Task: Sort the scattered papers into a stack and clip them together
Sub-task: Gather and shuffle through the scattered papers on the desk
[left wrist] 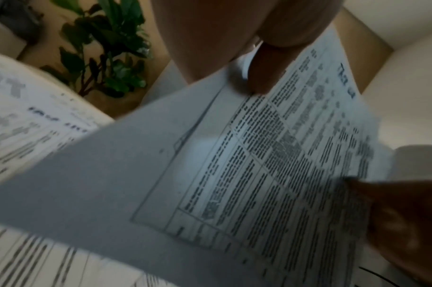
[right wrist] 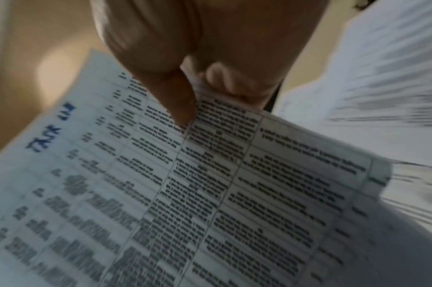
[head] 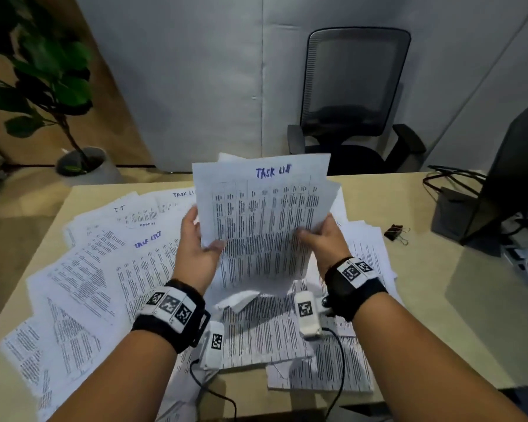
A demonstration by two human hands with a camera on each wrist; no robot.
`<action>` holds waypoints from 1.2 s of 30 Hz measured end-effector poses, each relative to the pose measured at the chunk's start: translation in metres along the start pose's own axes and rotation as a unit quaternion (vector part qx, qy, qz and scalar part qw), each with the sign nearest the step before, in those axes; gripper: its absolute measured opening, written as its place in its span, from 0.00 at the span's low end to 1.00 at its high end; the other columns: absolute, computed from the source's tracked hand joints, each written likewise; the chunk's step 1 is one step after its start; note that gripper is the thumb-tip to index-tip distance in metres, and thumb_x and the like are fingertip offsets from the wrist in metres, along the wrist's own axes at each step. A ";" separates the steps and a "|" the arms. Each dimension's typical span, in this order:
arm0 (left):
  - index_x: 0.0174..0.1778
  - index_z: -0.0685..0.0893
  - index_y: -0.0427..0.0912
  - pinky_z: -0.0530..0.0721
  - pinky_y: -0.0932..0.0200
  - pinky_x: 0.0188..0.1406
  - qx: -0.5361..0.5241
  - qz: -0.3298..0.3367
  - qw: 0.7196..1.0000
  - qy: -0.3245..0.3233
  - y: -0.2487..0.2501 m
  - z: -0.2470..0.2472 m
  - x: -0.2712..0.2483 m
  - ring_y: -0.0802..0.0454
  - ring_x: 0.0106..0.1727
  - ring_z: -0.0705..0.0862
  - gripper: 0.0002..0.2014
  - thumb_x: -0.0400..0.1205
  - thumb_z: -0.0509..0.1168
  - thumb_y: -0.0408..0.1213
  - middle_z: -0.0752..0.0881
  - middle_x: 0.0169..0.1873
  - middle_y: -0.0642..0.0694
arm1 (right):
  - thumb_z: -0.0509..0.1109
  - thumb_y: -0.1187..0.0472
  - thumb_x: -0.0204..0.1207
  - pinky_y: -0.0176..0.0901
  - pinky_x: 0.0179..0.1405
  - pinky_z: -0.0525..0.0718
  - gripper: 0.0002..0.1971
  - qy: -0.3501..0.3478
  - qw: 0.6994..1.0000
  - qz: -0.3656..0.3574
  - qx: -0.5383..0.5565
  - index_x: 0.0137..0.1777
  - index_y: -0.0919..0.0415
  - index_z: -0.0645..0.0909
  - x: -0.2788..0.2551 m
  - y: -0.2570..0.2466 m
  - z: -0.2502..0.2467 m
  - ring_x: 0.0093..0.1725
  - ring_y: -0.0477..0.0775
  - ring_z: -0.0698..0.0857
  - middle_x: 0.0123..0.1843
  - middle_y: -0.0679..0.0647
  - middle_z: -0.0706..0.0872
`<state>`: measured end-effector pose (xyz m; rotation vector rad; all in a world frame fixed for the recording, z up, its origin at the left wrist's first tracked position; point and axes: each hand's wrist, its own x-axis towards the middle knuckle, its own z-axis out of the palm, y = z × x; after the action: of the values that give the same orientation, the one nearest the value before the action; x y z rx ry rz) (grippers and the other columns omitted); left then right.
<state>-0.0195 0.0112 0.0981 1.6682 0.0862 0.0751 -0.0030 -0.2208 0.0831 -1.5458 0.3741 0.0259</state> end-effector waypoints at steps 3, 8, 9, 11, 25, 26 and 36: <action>0.79 0.62 0.50 0.76 0.50 0.72 -0.015 0.085 0.996 0.029 0.006 -0.004 0.001 0.54 0.72 0.76 0.30 0.84 0.59 0.23 0.77 0.71 0.49 | 0.71 0.74 0.73 0.54 0.54 0.88 0.14 -0.003 0.995 -0.095 0.044 0.50 0.54 0.78 -0.010 -0.024 0.014 0.55 0.56 0.86 0.53 0.61 0.86; 0.73 0.65 0.47 0.80 0.46 0.67 -0.022 0.042 0.998 0.040 -0.016 -0.013 -0.003 0.52 0.67 0.80 0.23 0.84 0.66 0.38 0.80 0.64 0.51 | 0.73 0.69 0.72 0.47 0.51 0.88 0.21 -0.094 0.990 -0.103 -0.013 0.59 0.48 0.73 -0.024 -0.002 0.024 0.56 0.47 0.86 0.55 0.52 0.85; 0.74 0.64 0.49 0.81 0.48 0.66 -0.014 0.013 1.000 0.008 -0.023 -0.012 -0.003 0.53 0.66 0.80 0.25 0.83 0.66 0.37 0.80 0.64 0.53 | 0.72 0.69 0.74 0.47 0.51 0.87 0.22 -0.086 0.990 -0.092 -0.063 0.62 0.49 0.73 -0.023 0.008 0.026 0.55 0.46 0.85 0.55 0.50 0.84; 0.77 0.60 0.48 0.82 0.54 0.62 0.059 -0.034 0.996 -0.051 -0.043 -0.013 0.001 0.54 0.63 0.80 0.30 0.82 0.64 0.28 0.79 0.65 0.48 | 0.69 0.68 0.76 0.51 0.52 0.88 0.15 -0.060 0.983 -0.083 -0.153 0.61 0.56 0.76 -0.019 0.021 0.031 0.54 0.52 0.85 0.53 0.52 0.85; 0.82 0.52 0.49 0.78 0.32 0.64 0.442 -0.390 0.803 0.089 -0.128 -0.131 -0.014 0.26 0.73 0.67 0.57 0.63 0.82 0.48 0.56 0.77 0.36 | 0.70 0.64 0.77 0.47 0.46 0.88 0.15 -0.043 0.960 0.056 -0.272 0.63 0.61 0.83 0.001 0.078 0.032 0.45 0.57 0.87 0.47 0.56 0.88; 0.82 0.51 0.50 0.81 0.33 0.61 0.419 -0.391 0.813 0.104 -0.130 -0.133 -0.014 0.26 0.70 0.71 0.59 0.62 0.83 0.45 0.58 0.75 0.36 | 0.70 0.64 0.77 0.44 0.44 0.87 0.15 -0.043 0.959 0.065 -0.272 0.63 0.61 0.83 -0.001 0.083 0.033 0.45 0.55 0.87 0.45 0.54 0.88; 0.56 0.78 0.38 0.79 0.55 0.39 0.256 -0.204 0.925 0.193 -0.123 -0.143 -0.027 0.39 0.47 0.82 0.07 0.84 0.60 0.30 0.83 0.47 0.38 | 0.73 0.62 0.76 0.35 0.37 0.80 0.08 -0.109 0.971 0.105 -0.185 0.54 0.61 0.81 0.005 0.070 0.059 0.42 0.49 0.85 0.44 0.54 0.87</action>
<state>-0.0626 0.1617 -0.0100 2.1019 0.8108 0.0678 -0.0029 -0.1619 0.0129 -1.8429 0.3685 0.4500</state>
